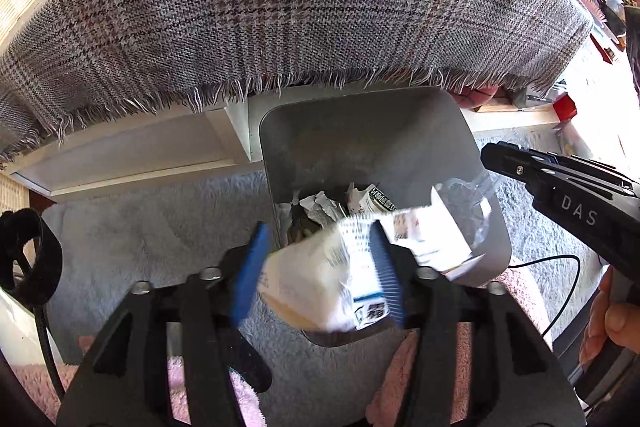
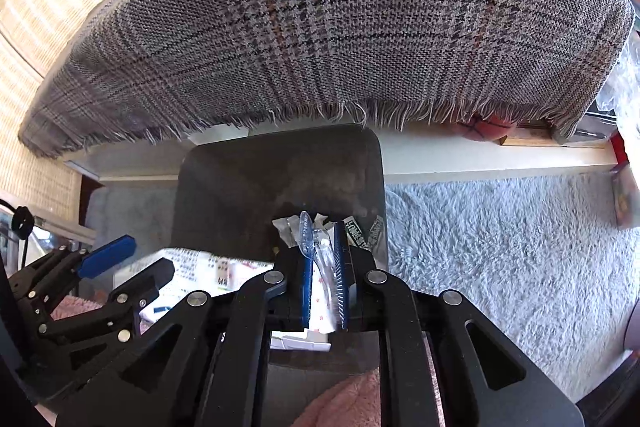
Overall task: Collect trash
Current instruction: 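Lower the medicine box and plastic strip into the grey bin with both grippers, then raise both tools back toward the yellow bag on the table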
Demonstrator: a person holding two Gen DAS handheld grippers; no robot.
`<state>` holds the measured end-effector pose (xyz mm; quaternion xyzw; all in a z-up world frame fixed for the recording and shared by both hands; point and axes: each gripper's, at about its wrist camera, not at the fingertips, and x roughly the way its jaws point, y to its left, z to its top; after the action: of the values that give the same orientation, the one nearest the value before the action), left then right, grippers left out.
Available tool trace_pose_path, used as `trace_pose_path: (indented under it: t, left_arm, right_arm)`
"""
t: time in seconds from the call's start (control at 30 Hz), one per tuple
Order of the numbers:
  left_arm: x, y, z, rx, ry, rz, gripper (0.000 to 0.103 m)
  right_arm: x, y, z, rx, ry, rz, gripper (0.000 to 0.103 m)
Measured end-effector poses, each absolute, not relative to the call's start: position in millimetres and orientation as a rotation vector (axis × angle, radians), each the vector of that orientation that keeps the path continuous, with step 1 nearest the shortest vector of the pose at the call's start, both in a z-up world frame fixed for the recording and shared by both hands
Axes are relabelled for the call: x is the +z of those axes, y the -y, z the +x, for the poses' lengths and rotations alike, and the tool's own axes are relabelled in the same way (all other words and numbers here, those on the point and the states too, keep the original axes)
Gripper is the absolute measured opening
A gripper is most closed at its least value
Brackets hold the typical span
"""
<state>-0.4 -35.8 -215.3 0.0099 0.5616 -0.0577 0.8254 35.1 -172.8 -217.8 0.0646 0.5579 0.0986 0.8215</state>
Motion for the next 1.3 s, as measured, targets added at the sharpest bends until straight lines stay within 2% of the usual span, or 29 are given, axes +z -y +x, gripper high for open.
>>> trace_pose_path:
  t: [0.03, 0.07, 0.1, 0.2, 0.27, 0.37, 0.73, 1.13, 1.3]
  left_arm:
    - [-215, 35, 0, -0.122, -1.192, 0.021, 0.058]
    - [-215, 35, 0, -0.122, -1.190, 0.022, 0.061]
    - [-213, 34, -1, -0.123, -1.190, 0.021, 0.063]
    - [-212, 32, -1, -0.115, -1.187, 0.019, 0.077]
    - [-210, 30, -1, -0.100, -1.182, 0.026, 0.091]
    - [-208, 28, -1, -0.088, -1.182, 0.033, 0.095]
    - [-199, 20, 0, -0.088, -1.185, -0.013, 0.095]
    - [-107, 8, 40, -0.115, -1.018, -0.085, 0.095]
    - [-73, 4, 67, -0.096, -0.933, -0.084, 0.095]
  right_arm:
    - [-218, 173, 35, 0.202, -1.186, 0.139, 0.035]
    - [-217, 175, 34, 0.195, -1.181, 0.137, 0.058]
    - [-216, 176, 33, 0.189, -1.175, 0.133, 0.066]
    - [-215, 180, 33, 0.173, -1.172, 0.137, 0.074]
    - [-214, 183, 33, 0.159, -1.169, 0.138, 0.088]
    - [-213, 187, 32, 0.149, -1.168, 0.150, 0.096]
    - [-197, 188, 35, 0.180, -1.153, 0.169, 0.099]
    - [-87, 224, 85, 0.187, -0.924, 0.238, 0.100]
    - [-65, 236, 123, 0.168, -0.898, 0.222, 0.100]
